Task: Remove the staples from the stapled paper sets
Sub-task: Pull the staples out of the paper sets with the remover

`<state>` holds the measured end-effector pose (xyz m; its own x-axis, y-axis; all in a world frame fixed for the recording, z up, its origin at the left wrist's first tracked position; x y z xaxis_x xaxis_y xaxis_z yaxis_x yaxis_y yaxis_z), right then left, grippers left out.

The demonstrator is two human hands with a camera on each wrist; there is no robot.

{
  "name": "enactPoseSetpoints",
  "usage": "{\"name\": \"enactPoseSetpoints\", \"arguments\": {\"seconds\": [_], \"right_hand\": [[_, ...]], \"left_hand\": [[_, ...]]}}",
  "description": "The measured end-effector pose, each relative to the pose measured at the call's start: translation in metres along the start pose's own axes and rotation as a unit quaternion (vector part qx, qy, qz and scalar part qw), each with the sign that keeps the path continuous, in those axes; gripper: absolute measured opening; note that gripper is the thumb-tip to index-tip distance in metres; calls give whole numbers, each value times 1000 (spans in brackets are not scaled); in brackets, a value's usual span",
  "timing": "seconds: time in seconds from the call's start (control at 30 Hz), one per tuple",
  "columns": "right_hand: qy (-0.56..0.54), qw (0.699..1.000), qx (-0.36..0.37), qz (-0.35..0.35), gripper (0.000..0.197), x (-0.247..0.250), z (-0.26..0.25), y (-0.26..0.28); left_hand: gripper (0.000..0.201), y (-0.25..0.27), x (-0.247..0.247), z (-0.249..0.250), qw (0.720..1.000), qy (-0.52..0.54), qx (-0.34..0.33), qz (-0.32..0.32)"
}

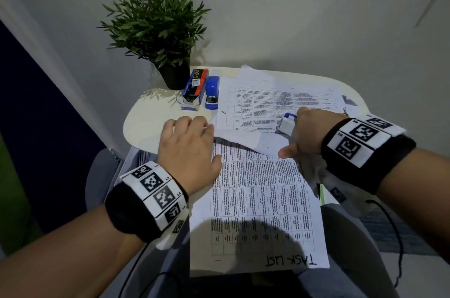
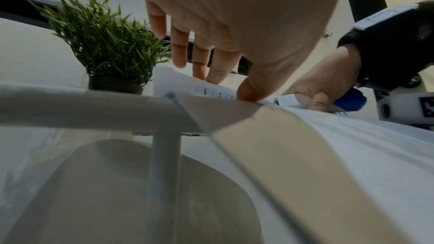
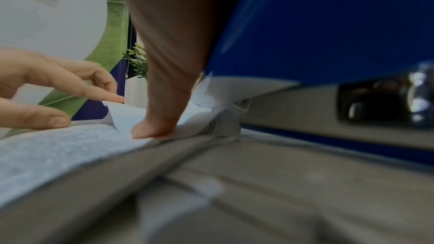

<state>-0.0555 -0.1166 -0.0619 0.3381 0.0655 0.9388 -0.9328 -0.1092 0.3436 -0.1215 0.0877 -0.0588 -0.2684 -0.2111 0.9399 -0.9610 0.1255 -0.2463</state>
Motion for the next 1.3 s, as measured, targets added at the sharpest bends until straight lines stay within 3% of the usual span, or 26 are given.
{"name": "enactPoseSetpoints", "arguments": {"seconds": [0.1, 0.2, 0.27, 0.33, 0.43, 0.5, 0.57, 0.63, 0.73, 0.8, 0.87, 0.97, 1.07, 1.13, 1.2, 1.3], "right_hand": [[-10, 1000, 4, -11, 80, -2, 1, -4], [-25, 999, 9, -38, 68, 1, 3, -6], [-75, 997, 3, -31, 53, 11, 10, -7], [-144, 990, -14, -6, 43, 26, 20, -11], [-171, 983, -32, 53, 31, 45, 31, -19], [-137, 988, -29, 61, 29, 44, 30, -26], [-95, 994, -25, 46, 32, 36, 26, -34], [-76, 996, -35, 29, 36, 29, 24, -36], [-47, 998, -39, 20, 48, 31, 16, -30], [-28, 998, -40, 34, 55, 43, 10, -22], [-27, 997, -27, 71, 55, 64, 0, -12], [-119, 980, 12, 156, 64, 95, -28, 6], [-196, 954, 95, 207, 63, 97, -82, 25], [-209, 943, 166, 200, 59, 78, -128, 30], [-196, 937, 235, 171, 59, 50, -176, 30], [-139, 925, 319, 151, 61, 16, -237, 19]], "left_hand": [[54, -9, -2, -16, 999, 22, 31, -32], [23, -18, -3, -34, 985, 162, 61, 0], [7, -18, -12, -52, 933, 333, 134, -18], [13, -13, -21, -66, 854, 481, 196, -23], [24, -2, -19, -81, 760, 600, 249, 32], [32, 4, -22, -89, 724, 629, 278, 49], [41, 10, -32, -92, 713, 631, 307, -3], [26, 14, -44, -92, 711, 628, 304, -86], [14, 18, -44, -96, 749, 583, 269, -162], [8, 19, -31, -104, 779, 553, 242, -169], [11, 18, -13, -121, 802, 537, 229, -129], [6, 28, 18, -163, 795, 547, 261, -30], [4, 50, 47, -223, 802, 512, 293, 89], [12, 72, 62, -260, 810, 453, 333, 168], [21, 96, 67, -290, 795, 402, 394, 225], [38, 123, 48, -320, 788, 348, 448, 240]]}}
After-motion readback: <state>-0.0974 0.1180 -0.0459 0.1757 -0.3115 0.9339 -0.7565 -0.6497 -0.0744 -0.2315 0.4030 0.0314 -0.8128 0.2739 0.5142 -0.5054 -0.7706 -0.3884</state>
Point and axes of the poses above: each hand's wrist, its own y-axis away from the middle knuckle, its own x-axis out of the back of the hand, z = x × y, the point moved 7 cm from there along -y, towards the middle knuckle, and after that the axes turned 1 degree about x, right-handed, at the moved point
